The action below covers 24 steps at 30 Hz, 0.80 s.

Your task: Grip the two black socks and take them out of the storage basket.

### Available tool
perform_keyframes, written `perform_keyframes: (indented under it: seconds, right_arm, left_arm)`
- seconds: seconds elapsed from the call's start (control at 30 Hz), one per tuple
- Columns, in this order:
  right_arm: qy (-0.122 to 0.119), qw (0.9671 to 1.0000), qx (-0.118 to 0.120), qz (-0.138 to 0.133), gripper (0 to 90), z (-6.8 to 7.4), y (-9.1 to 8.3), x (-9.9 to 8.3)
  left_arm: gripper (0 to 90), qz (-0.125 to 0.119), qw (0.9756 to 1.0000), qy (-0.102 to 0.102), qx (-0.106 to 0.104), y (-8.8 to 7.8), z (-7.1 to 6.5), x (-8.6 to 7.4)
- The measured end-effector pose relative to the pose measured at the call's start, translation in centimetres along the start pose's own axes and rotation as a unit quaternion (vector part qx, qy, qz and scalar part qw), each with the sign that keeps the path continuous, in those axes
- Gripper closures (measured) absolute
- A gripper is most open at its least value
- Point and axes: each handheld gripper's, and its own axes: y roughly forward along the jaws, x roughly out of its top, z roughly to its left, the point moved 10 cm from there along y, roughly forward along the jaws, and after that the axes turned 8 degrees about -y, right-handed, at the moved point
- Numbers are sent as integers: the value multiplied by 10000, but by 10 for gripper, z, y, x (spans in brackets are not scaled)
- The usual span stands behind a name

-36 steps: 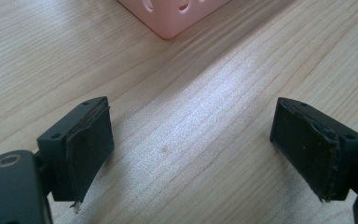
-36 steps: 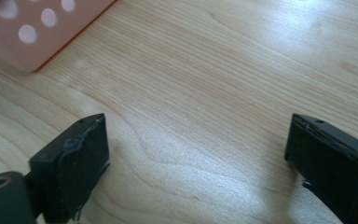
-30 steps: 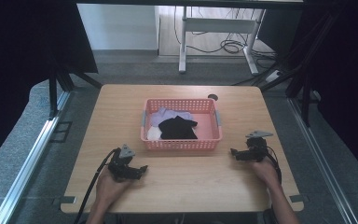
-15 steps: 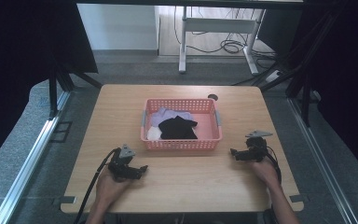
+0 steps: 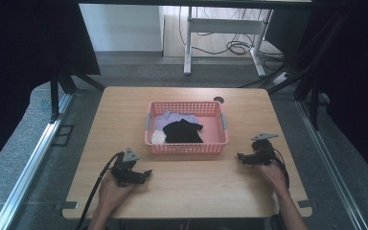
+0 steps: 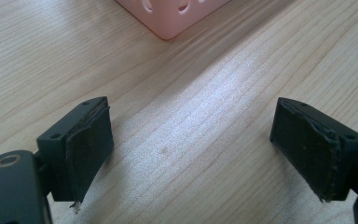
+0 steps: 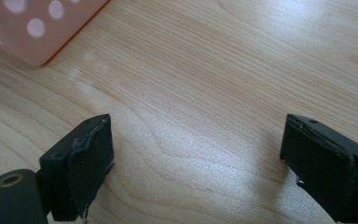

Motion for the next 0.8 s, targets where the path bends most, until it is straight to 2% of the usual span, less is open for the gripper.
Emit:
perform_keyframes:
  seconds: [0.17,0.33,0.57,0.67,0.8]
  right_arm:
    - [-18,10000,52,-70,97,2,-5,6]
    - [106,9993,302,-176,101,7,-11,15]
    - [76,9993,287,-207,126,8,-18,25]
    - [141,9991,355,-181,127,7,-21,29]
    - [82,9992,356,-177,127,6,-25,32]
  left_arm:
    - [127,-13,10000,-19,-2,0,0,0]
    - [127,-13,10000,-29,-1,0,0,0]
    - [127,-15,10000,-27,-1,0,0,0]
    - [127,-12,10000,-28,-3,0,-1,0]
    - [128,-18,10000,-28,-1,0,0,0]
